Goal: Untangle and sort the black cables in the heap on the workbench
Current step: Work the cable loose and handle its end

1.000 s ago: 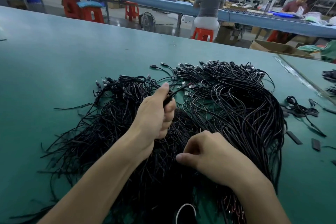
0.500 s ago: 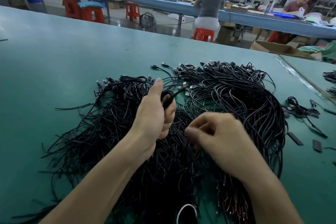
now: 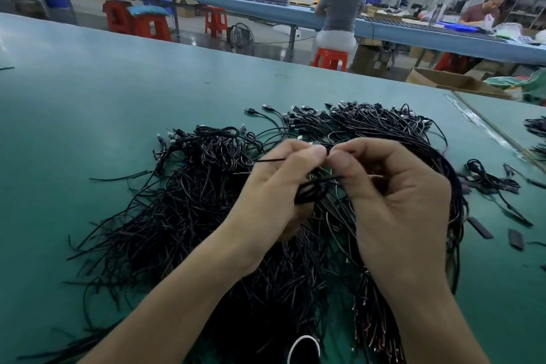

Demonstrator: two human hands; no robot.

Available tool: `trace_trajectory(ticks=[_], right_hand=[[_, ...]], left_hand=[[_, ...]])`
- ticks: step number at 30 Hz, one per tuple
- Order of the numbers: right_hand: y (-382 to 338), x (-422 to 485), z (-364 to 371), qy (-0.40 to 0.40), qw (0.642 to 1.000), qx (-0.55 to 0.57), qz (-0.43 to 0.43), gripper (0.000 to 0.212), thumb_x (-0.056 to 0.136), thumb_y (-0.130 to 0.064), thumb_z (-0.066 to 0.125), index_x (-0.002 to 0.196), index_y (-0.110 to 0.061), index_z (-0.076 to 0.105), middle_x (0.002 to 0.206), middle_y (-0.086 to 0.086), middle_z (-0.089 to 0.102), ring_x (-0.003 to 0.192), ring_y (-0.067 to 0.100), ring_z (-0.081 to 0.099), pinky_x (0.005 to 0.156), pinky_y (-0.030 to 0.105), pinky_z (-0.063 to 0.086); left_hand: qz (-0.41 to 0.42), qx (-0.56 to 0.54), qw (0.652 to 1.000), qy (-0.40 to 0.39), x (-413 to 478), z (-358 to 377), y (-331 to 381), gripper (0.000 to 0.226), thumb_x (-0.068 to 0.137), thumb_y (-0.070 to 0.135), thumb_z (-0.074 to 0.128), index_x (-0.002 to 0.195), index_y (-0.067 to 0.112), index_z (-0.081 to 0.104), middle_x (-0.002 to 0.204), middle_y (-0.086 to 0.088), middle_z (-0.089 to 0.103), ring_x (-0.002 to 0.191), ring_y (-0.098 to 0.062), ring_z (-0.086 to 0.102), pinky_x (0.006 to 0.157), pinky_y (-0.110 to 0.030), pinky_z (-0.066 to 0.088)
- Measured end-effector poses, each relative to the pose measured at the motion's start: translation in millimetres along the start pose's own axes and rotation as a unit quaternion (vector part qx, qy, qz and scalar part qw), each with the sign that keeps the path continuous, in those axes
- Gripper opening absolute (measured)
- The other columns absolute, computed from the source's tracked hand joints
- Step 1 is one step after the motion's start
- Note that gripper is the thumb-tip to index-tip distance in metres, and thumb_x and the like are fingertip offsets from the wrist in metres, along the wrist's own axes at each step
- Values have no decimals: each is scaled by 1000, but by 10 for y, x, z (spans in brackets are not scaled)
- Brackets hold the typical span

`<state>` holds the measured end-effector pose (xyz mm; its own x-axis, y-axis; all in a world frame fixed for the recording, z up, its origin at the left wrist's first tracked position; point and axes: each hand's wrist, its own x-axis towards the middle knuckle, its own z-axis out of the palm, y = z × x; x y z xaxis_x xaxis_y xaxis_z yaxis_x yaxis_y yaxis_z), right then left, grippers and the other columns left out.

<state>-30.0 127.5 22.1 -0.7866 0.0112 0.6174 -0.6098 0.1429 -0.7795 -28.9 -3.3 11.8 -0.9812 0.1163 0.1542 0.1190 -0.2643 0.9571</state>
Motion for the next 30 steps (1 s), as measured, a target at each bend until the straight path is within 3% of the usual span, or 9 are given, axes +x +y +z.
trace_trajectory(ticks=[2,6,10,14,17,19,22,25,30], right_hand=[[-11,-8,-13,-31,999,-18,10,10,87,-20,70,85,-30,70,80,-7,71,64,26,59,55,37,49],[-12,-33,52,-123,991,-7,50,23,88,-3,70,81,-25,73,73,-15,71,63,0,62,57,9,43],[16,-53,72,-130,989,-32,62,19,86,-7,73,86,-26,76,80,-14,72,73,2,66,63,9,45],[34,-65,81,-137,986,-70,61,21,85,-7,75,86,-28,76,79,-13,71,73,2,65,63,8,44],[48,-81,104,-135,985,-98,52,25,85,-4,75,86,-29,76,81,-13,70,78,0,66,65,7,45],[45,-87,100,-141,982,-122,21,23,85,-4,75,90,-26,77,89,-15,70,89,-2,66,72,10,49],[41,-92,80,-162,963,-207,-63,12,89,-12,72,92,-23,77,89,-14,66,87,7,64,73,29,55],[39,-74,27,-156,927,-293,-175,9,89,-17,68,90,-14,77,89,-6,65,86,13,56,72,30,51],[44,-37,-40,-167,925,-270,-208,7,86,-15,72,85,-11,77,97,-4,64,94,15,57,83,23,47]], left_hand=[[42,-4,999,32,15,-18,-19,31,102,39,44,95,17,65,42,6,36,30,-8,23,38,-11,23],[108,-8,989,98,24,-37,-45,49,101,48,35,93,23,76,40,4,39,30,-8,27,39,-14,25],[119,-3,982,145,39,-42,-77,62,97,55,32,82,18,78,45,10,46,32,-5,28,37,-16,26],[100,-14,984,146,52,-25,-104,62,97,59,32,81,22,78,52,-3,36,34,-9,23,37,-18,24],[95,0,984,150,61,-25,-129,64,96,61,32,77,20,78,48,2,44,33,-9,28,36,-18,25],[85,19,983,162,65,-20,-139,66,97,61,33,69,21,77,49,3,53,35,-8,37,35,-20,29],[78,68,978,181,80,-33,-145,69,94,64,38,54,16,67,49,2,55,41,-12,44,40,-24,31],[39,88,980,173,93,-41,-142,67,96,61,45,43,19,39,41,4,30,37,-14,26,42,-24,20],[-165,58,983,53,42,-71,-80,66,97,60,43,43,23,51,39,8,31,32,-7,25,39,-12,21]])
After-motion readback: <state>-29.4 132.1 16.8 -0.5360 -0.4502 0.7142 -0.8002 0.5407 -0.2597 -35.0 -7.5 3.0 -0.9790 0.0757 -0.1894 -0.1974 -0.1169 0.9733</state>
